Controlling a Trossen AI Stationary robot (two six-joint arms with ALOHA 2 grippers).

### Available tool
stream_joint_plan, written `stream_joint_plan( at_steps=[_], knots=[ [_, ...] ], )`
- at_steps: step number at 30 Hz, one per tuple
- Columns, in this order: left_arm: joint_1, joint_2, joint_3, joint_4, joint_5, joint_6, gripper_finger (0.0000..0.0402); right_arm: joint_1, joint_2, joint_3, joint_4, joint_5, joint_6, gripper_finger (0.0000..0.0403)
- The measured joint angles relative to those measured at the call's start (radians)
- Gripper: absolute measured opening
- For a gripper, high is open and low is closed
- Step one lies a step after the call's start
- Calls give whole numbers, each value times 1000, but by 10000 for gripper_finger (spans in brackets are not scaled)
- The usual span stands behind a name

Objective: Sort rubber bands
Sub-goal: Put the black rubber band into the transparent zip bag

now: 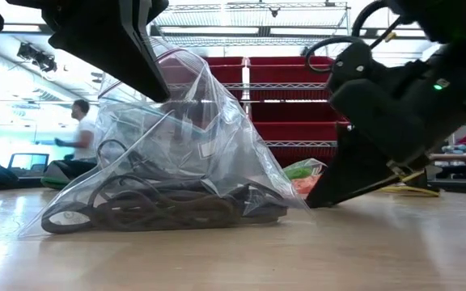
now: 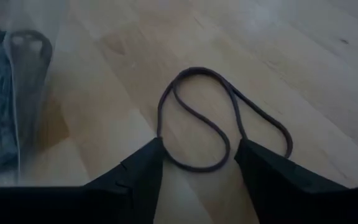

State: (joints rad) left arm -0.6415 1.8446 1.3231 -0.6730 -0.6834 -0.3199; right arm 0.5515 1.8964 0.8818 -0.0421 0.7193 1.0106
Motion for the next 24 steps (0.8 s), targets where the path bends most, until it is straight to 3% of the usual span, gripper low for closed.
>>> stream_joint_plan(
  at_steps=[11, 15, 19, 24],
  knots=[
    [0, 0, 0, 1, -2, 0, 2, -74, 0, 0, 44, -21, -198, 255],
    [0, 0, 0, 1, -2, 0, 2, -109, -1, 0, 40, -55, -205, 254],
    [0, 0, 0, 1, -2, 0, 2, -136, -5, -9, 48, -96, -209, 202],
    [0, 0, 0, 0, -2, 0, 2, -147, -7, -33, 60, -121, -194, 80]
  ],
)
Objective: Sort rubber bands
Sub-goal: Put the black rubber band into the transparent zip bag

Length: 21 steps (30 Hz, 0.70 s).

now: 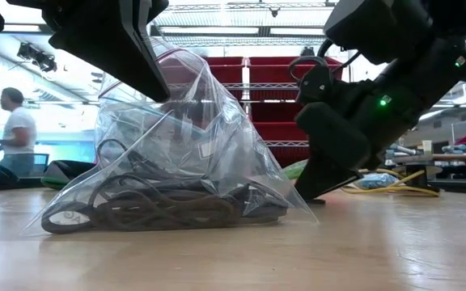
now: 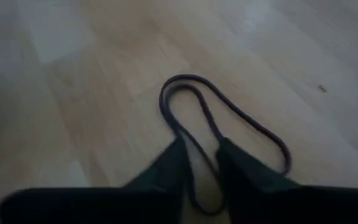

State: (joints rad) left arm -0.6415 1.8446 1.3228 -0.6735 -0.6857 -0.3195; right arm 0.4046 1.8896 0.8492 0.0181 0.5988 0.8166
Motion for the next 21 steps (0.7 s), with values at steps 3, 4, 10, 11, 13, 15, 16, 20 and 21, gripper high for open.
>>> stream_joint_plan(
  at_steps=[3, 4, 10, 11, 13, 15, 16, 20, 21],
  knots=[
    [0, 0, 0, 0, 0, 0, 2, 1, 1, -6, 0, -5, 18, 15],
    [0, 0, 0, 0, 0, 0, 2, 4, 1, -6, 0, -5, 24, 11],
    [0, 0, 0, -2, 0, 0, 2, 41, -19, -11, 43, 0, 33, 2],
    [0, 0, 0, -3, 0, 0, 2, 53, -30, -12, 42, -10, 34, 2],
    [0, 0, 0, -3, 0, 2, 2, 81, -59, -8, 40, -18, 26, 1],
    [1, 0, 0, -3, 0, 27, 2, 103, -99, 3, 52, 9, 6, 1],
    [1, 0, 0, 0, -1, 40, 2, 112, -117, 10, 56, 36, -7, 0],
    [5, 0, 0, 21, -1, 89, 2, 143, -197, 34, 59, 125, -78, 0],
    [5, 0, 0, 31, -1, 103, 2, 149, -219, 41, 71, 142, -103, 0]
  ],
)
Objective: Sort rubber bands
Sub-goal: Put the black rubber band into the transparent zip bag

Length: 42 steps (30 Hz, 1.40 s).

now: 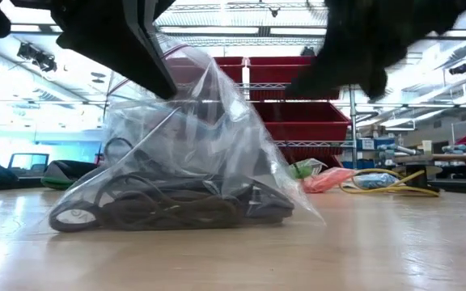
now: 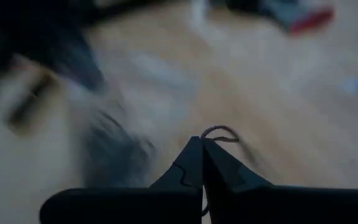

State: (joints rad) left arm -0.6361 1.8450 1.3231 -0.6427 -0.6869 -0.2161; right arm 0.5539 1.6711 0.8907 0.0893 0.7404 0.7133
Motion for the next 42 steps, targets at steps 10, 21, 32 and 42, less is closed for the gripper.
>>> stream_joint_plan(
  at_steps=[10, 21, 32, 42],
  knots=[
    [2, 0, 0, 85, 0, 75, 2, -60, -37, 92, 317, -93, -338, 0],
    [3, 0, 0, 92, -1, 108, 2, -87, 98, 230, 292, -200, -378, 0],
    [2, 0, 0, 96, -1, 105, 2, -56, 103, 235, 165, -213, -240, 0],
    [2, 0, 0, 99, -1, 105, 2, -79, 103, 235, 11, -364, -102, 0]
  ],
)
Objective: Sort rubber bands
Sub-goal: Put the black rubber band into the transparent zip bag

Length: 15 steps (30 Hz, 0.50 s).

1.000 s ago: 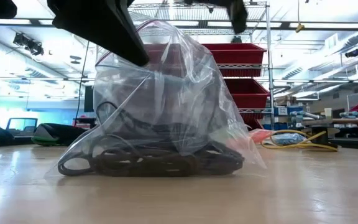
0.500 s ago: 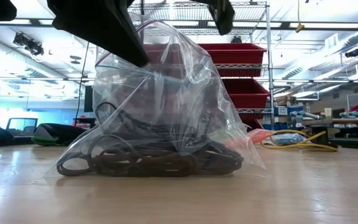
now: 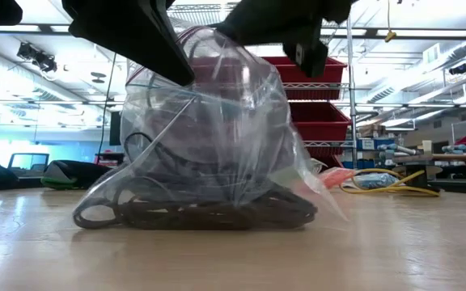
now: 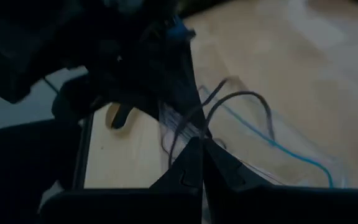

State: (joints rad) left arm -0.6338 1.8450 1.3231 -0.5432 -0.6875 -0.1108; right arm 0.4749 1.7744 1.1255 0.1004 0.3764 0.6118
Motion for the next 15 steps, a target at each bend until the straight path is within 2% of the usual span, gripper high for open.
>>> stream_joint_plan(
  at_steps=[4, 11, 15],
  knots=[
    [0, 0, 0, 0, 0, 1, 2, -18, 0, 0, -38, -79, 35, 0],
    [0, 0, 0, 0, 0, 2, 2, -36, 0, 0, -143, -124, 98, 0],
    [0, 0, 0, 0, 0, 2, 2, -41, 0, 0, -146, -168, 104, 0]
  ],
)
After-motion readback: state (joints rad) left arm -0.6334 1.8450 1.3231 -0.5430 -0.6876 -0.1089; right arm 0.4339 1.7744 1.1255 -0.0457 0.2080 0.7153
